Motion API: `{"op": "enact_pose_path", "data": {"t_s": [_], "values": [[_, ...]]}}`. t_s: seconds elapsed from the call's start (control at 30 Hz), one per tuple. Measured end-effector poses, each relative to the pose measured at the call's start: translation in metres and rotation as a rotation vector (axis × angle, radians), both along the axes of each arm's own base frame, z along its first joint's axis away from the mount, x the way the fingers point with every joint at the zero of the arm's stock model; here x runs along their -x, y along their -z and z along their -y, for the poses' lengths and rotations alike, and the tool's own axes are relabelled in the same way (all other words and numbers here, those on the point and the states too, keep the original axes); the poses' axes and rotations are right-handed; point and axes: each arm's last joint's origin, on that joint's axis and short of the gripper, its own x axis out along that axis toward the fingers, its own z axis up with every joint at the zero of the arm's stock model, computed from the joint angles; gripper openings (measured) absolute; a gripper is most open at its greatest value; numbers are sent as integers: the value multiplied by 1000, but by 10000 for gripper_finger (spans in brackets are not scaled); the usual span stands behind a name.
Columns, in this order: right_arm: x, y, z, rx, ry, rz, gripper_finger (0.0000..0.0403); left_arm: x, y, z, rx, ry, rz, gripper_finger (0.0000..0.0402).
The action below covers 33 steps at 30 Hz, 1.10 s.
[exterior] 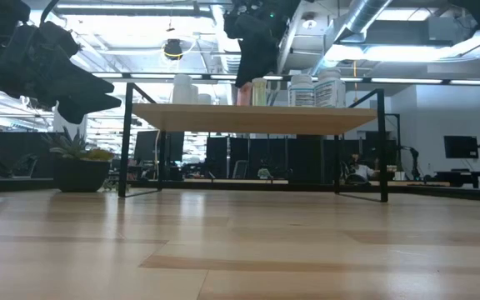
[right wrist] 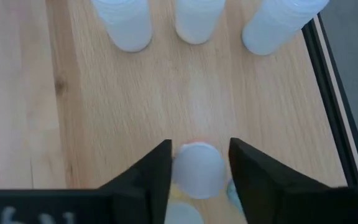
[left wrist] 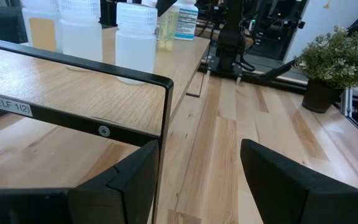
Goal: Pick and place medicine bottles onto shelf by color
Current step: Put the pink pill bottle on the shelf, then adjust the white and blue pill bottles on the shelf
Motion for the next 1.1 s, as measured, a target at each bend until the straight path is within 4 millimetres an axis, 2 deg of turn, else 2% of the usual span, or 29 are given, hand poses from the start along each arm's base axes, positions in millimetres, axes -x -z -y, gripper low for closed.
{"op": "enact_pose_path", "data": {"t_s": [0.23,0.6,0.83,0.97,1.1], "values": [[0,0,0,0,0,0,227,0,0,0,0,0,0,215],[0,-5,0,6,0,24,225,0,0,0,0,0,0,215],[5,-45,-1,26,1,104,224,0,0,0,0,0,0,215],[20,-71,-5,-1,34,92,223,0,0,0,0,0,0,215],[39,-83,-11,-51,78,2,223,0,0,0,0,0,0,215]]}}
